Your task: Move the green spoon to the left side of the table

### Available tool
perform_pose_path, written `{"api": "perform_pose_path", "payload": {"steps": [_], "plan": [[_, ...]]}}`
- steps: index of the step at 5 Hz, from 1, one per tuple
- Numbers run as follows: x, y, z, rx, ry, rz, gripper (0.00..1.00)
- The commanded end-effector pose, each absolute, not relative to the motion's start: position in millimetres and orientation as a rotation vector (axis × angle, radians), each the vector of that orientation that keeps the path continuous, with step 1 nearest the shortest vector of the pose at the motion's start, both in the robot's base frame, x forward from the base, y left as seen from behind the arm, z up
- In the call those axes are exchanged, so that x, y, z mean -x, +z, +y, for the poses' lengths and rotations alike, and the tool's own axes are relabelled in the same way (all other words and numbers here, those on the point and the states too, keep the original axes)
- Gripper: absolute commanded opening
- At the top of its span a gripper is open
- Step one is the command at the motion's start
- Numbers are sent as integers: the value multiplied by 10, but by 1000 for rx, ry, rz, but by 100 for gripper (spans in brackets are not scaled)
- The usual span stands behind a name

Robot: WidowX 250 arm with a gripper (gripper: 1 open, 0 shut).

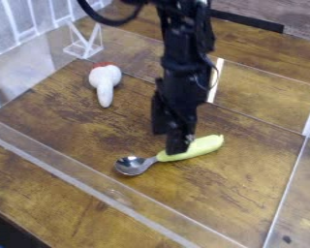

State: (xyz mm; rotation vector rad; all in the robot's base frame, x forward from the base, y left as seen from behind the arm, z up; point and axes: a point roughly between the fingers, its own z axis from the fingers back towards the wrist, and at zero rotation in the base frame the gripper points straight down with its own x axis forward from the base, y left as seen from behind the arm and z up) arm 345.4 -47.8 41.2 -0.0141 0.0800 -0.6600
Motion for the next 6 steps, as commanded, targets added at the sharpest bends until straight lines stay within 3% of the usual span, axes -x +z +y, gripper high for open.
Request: {"api": "perform_pose_path", "payload": {"steps": [1, 6], "plan": [[-3600, 511, -484, 24, -703, 9, 100], [-3624, 472, -492, 125, -666, 23, 100]]}}
